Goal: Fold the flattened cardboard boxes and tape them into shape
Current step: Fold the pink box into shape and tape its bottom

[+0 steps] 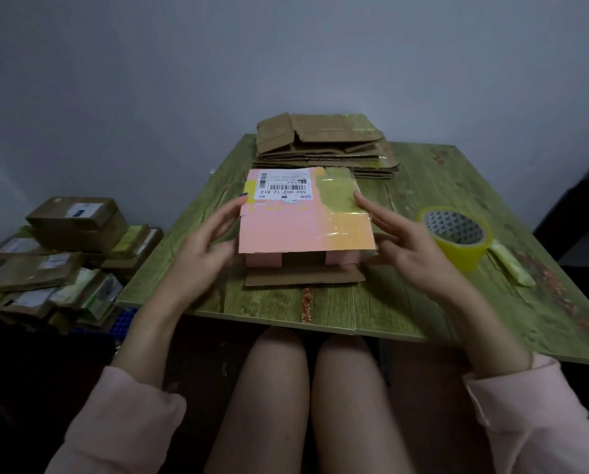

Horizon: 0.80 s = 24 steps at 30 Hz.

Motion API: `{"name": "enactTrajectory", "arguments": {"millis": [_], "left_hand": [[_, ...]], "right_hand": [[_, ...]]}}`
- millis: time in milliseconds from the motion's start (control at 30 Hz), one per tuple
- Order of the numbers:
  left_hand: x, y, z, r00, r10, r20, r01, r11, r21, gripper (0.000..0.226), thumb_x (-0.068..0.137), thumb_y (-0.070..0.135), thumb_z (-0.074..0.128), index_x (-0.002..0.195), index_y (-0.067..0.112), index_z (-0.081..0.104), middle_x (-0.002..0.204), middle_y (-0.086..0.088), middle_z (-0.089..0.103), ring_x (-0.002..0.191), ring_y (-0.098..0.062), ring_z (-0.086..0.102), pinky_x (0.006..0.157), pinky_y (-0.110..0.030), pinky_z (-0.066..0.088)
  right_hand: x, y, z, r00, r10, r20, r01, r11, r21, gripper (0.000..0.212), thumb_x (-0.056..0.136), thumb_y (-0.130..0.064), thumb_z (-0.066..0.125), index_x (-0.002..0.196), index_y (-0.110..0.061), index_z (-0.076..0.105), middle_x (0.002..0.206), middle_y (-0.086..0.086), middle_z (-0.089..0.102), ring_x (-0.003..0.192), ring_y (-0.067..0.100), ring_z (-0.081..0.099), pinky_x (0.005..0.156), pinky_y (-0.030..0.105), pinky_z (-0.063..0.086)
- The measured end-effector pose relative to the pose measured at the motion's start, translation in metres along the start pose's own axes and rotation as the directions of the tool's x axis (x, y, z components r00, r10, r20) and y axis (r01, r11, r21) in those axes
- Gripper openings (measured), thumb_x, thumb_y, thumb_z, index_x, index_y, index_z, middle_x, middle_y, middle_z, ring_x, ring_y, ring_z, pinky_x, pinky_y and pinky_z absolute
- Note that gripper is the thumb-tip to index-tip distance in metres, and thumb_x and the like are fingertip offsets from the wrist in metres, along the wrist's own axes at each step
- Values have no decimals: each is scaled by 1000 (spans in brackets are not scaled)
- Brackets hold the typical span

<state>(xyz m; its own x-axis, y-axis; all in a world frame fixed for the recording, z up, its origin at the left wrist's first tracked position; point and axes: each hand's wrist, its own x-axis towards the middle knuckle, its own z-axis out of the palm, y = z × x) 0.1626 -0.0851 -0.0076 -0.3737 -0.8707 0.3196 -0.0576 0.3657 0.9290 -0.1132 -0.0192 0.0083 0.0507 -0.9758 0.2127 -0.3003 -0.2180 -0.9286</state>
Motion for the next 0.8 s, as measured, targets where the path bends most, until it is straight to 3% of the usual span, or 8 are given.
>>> {"name": "enactTrajectory", "arguments": {"millis": [100, 167, 233, 333, 400, 500, 700, 800], "left_hand": [[3, 8, -2, 993, -114, 5, 114, 987, -112, 49, 73, 34, 51, 122, 38, 55, 124, 15, 61, 99, -19, 57, 80, -35, 45], [0, 11, 4, 997, -55, -47, 51, 996, -80, 42, 79, 34, 63, 121, 34, 55, 114, 18, 64, 102, -6, 61, 78, -19, 49], [-1, 11, 9, 995, -17, -97, 11, 998, -67, 47, 79, 26, 71, 122, 30, 53, 116, 22, 61, 110, 6, 57, 75, -12, 50], [0, 5, 10, 990, -10, -138, 7, 1000, -23, 51, 73, 22, 69, 121, 31, 55, 123, 18, 58, 120, 4, 51, 77, -18, 54], [1, 3, 11, 984, 10, -176, -3, 999, 40, 49, 75, 16, 72, 119, 32, 56, 123, 19, 56, 116, 10, 51, 78, -16, 54], [3, 3, 15, 974, 59, -220, -34, 993, 117, 48, 78, 5, 72, 117, 30, 57, 117, 21, 55, 105, 21, 51, 78, -9, 50], [5, -2, 13, 968, 84, -238, -49, 988, 150, 45, 78, 12, 73, 110, 40, 58, 114, 25, 56, 114, -9, 60, 83, -19, 54], [6, -3, 13, 967, 112, -230, -74, 983, 168, 46, 77, 13, 73, 110, 41, 57, 116, 23, 56, 117, -6, 57, 85, -19, 53]], "right_hand": [[4, -6, -6, 998, 68, 11, -69, 990, 120, 45, 99, -18, 36, 130, -47, 51, 138, -13, 50, 118, 9, 56, 91, 44, 53], [2, -6, -4, 998, 63, 18, -64, 989, 134, 36, 95, -40, 48, 131, -46, 51, 129, -19, 55, 115, 8, 58, 91, 42, 54], [-1, -4, -1, 1000, 19, 2, -19, 991, 133, 51, 83, -37, 58, 133, -38, 50, 124, -16, 56, 111, 5, 60, 88, 37, 55], [-1, 4, 3, 998, -59, -18, 60, 990, 126, 58, 78, -26, 66, 133, -33, 50, 132, -9, 55, 122, 12, 55, 91, 32, 53], [2, 11, 5, 993, -96, -63, 99, 993, 57, 55, 79, -22, 69, 131, -33, 53, 132, -11, 55, 126, 11, 51, 98, 32, 50], [4, 15, 11, 977, -137, -166, 138, 990, -4, 51, 81, -14, 71, 128, -27, 56, 124, -19, 56, 116, -5, 54, 96, 26, 50], [8, 18, 17, 935, -223, -274, 192, 972, -136, 44, 83, -14, 72, 118, -34, 58, 112, -28, 60, 103, 3, 63, 90, 29, 54], [7, 21, 19, 913, -292, -286, 218, 940, -264, 42, 84, -16, 70, 122, -29, 57, 136, -17, 50, 108, 7, 62, 83, 20, 54]]}}
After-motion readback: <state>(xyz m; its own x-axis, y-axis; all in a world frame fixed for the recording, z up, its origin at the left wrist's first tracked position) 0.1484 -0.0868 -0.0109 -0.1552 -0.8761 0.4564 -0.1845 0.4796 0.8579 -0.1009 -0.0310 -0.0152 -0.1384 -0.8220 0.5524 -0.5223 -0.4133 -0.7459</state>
